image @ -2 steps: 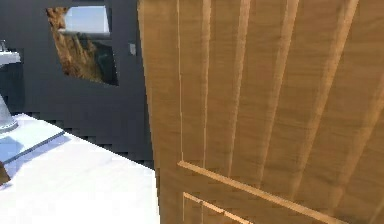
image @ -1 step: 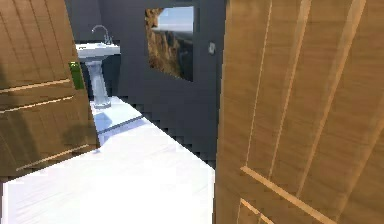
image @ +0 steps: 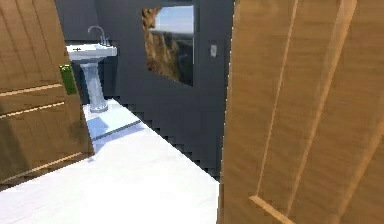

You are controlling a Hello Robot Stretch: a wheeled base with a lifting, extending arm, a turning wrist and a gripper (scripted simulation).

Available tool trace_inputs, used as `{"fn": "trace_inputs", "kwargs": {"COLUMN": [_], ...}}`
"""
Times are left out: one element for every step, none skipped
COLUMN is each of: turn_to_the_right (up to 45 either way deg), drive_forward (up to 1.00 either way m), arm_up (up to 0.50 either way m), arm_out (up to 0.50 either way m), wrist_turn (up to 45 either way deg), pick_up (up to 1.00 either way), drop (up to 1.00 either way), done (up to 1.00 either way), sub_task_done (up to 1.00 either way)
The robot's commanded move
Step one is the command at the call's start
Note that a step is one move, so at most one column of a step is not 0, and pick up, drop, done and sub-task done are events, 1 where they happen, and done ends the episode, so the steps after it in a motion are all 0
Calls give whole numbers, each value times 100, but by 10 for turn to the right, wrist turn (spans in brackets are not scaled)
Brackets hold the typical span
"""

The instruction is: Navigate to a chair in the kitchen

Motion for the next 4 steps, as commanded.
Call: {"fn": "trace_inputs", "kwargs": {"turn_to_the_right": [-390,0,-90,-30], "drive_forward": [0,100,0,0], "arm_up": [0,0,0,0], "arm_out": [0,0,0,0], "wrist_turn": [0,0,0,0], "pick_up": [0,0,0,0], "drop": [0,0,0,0], "done": [0,0,0,0], "sub_task_done": [0,0,0,0]}}
